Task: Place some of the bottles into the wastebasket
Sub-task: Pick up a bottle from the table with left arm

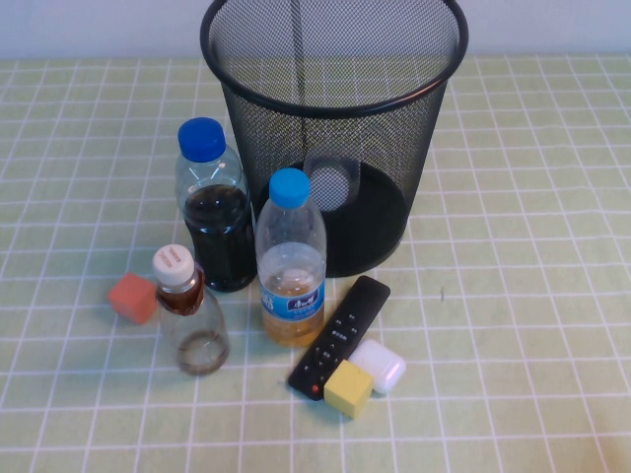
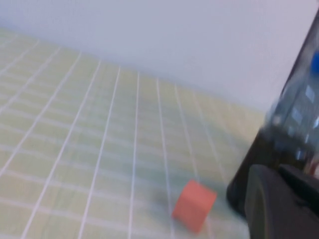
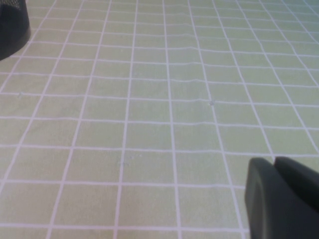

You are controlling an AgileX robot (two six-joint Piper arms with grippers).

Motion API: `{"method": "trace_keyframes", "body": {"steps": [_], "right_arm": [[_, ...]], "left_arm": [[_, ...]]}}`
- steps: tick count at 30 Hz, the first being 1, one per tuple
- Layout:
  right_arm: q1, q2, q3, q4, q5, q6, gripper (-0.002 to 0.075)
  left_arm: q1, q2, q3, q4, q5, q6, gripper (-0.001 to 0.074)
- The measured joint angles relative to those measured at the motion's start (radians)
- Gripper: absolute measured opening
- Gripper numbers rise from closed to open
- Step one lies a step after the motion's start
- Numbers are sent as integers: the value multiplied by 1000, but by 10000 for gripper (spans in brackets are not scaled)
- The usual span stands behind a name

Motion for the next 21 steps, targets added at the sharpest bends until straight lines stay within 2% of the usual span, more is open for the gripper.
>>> {"method": "trace_keyframes", "body": {"steps": [3,5,9,11,15,17,19,21], "right_arm": [[0,0,0,-1,0,0,-8],[0,0,0,-1,0,0,-8],[0,0,0,-1,0,0,-8],[0,0,0,-1,0,0,-8],[0,0,0,-1,0,1,-8],[0,0,0,-1,0,1,-8],[0,0,0,-1,0,1,-8],[0,0,0,-1,0,1,-8]], "left_arm": [[0,0,0,-23,-64,-37,-5],[0,0,-13,-30,-46,-62,-4],[0,47,-165,-21,170,-59,-5],[0,122,-285,0,329,-17,-5],[-8,281,-470,22,519,73,-5],[-56,354,-523,31,538,122,-5],[-138,413,-541,47,525,150,-4],[-255,467,-551,90,501,165,-5]]}}
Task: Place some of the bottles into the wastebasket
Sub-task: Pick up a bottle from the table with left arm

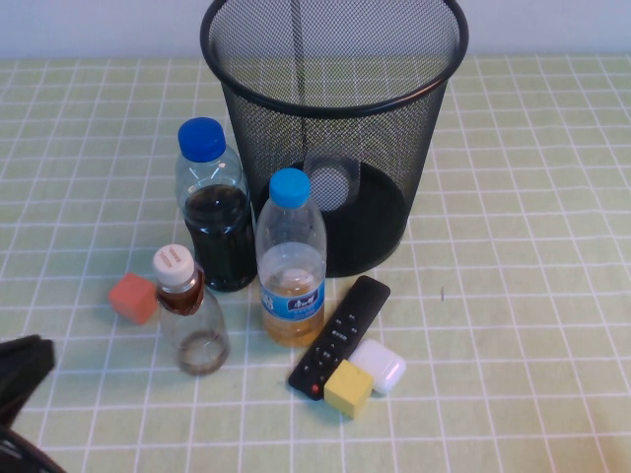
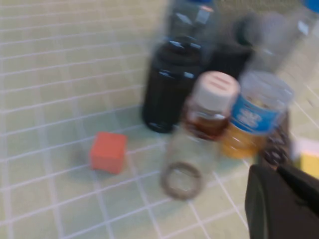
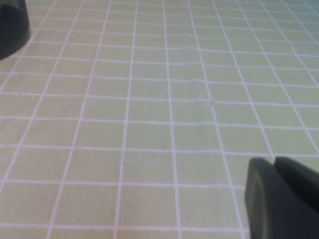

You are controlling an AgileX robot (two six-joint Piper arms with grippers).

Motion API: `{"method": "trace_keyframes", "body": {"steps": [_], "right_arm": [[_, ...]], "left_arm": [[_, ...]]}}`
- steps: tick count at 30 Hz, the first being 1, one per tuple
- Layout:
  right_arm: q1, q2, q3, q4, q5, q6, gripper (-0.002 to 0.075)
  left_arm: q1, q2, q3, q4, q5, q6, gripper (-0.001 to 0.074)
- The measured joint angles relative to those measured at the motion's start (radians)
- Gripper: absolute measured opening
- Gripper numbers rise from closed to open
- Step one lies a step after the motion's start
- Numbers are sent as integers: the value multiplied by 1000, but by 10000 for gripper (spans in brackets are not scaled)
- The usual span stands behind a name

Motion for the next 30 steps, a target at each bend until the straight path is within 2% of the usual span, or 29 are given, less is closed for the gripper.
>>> {"method": "trace_keyframes", "body": {"steps": [4,7,15,20,27,30], "right_arm": [[0,0,0,0,0,0,-8],[0,0,0,0,0,0,-8],[0,0,0,0,0,0,-8],[0,0,0,0,0,0,-8],[0,0,0,-2,0,0,-8],[0,0,0,-2,0,0,-8]], "left_arm": [[-182,94,0,80,-63,-1,-5],[-245,159,0,108,-156,-27,-5],[-262,308,0,114,-386,-51,-5],[-262,325,56,114,-548,-53,-4],[-264,325,303,172,-1009,-53,-3],[-264,325,366,196,-1141,-53,48]]}}
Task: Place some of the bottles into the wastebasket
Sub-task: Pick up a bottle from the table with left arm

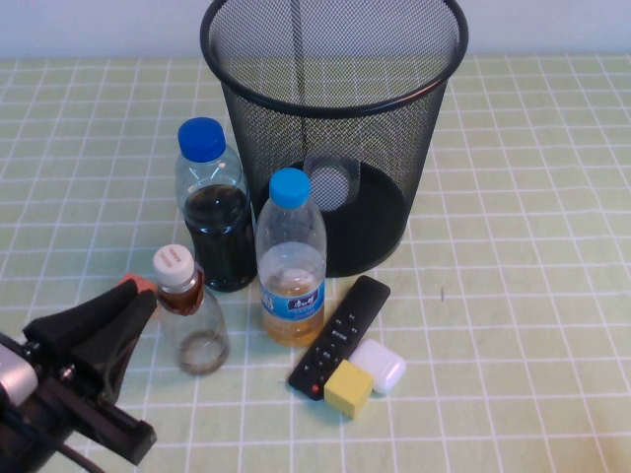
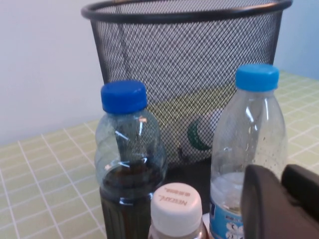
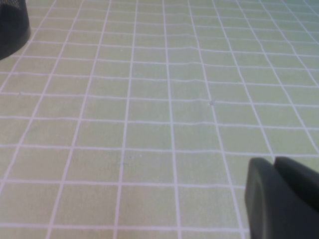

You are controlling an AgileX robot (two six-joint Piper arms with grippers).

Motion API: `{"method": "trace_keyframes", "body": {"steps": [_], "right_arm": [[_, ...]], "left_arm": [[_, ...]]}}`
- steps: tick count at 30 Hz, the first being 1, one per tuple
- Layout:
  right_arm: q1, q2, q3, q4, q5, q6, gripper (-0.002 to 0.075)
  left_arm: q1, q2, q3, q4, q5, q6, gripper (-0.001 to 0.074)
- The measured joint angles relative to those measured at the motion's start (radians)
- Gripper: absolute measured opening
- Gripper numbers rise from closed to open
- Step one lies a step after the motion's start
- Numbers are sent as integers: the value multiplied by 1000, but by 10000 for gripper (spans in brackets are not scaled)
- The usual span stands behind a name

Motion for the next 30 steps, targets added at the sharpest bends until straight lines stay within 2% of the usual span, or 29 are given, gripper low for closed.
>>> {"method": "trace_keyframes", "body": {"steps": [2,7,10,18,30], "right_arm": [[0,0,0,0,0,0,-8],[0,0,0,0,0,0,-8],[0,0,0,0,0,0,-8],[0,0,0,0,0,0,-8],[0,0,0,0,0,0,-8]], "left_arm": [[0,2,8,2,-28,-2,129],[0,63,8,2,-110,-8,464],[0,143,8,-1,-195,-31,559],[0,352,-27,-140,-380,-44,592],[0,511,-97,-142,-407,-46,594]]}}
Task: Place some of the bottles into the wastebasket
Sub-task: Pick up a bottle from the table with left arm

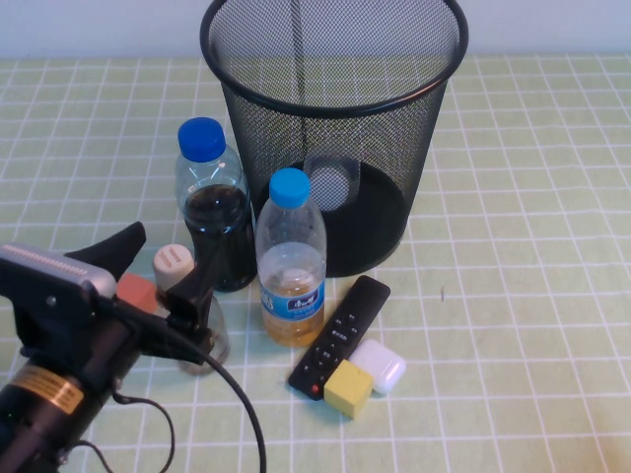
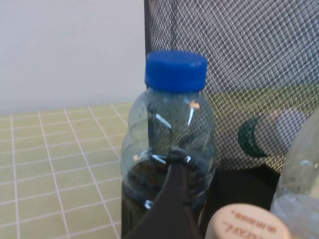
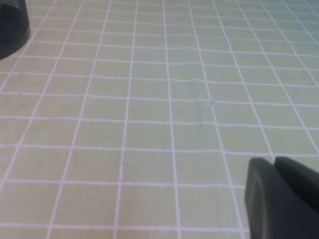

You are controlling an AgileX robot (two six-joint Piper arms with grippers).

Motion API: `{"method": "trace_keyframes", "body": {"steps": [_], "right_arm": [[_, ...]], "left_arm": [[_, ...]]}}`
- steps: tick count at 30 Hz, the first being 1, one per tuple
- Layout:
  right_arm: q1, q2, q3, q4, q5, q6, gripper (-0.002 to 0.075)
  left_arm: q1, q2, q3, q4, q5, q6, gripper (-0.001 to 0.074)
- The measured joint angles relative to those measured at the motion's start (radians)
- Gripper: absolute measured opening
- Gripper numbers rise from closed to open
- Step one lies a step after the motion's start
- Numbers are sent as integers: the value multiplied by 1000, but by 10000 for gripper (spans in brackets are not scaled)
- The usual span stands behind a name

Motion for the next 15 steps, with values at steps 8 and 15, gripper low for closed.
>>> {"method": "trace_keyframes", "body": {"steps": [8,15], "right_arm": [[0,0,0,0,0,0,-8],[0,0,0,0,0,0,-8]], "left_arm": [[0,88,-2,-2,-27,0,594],[0,129,-4,-2,-75,0,590]]}}
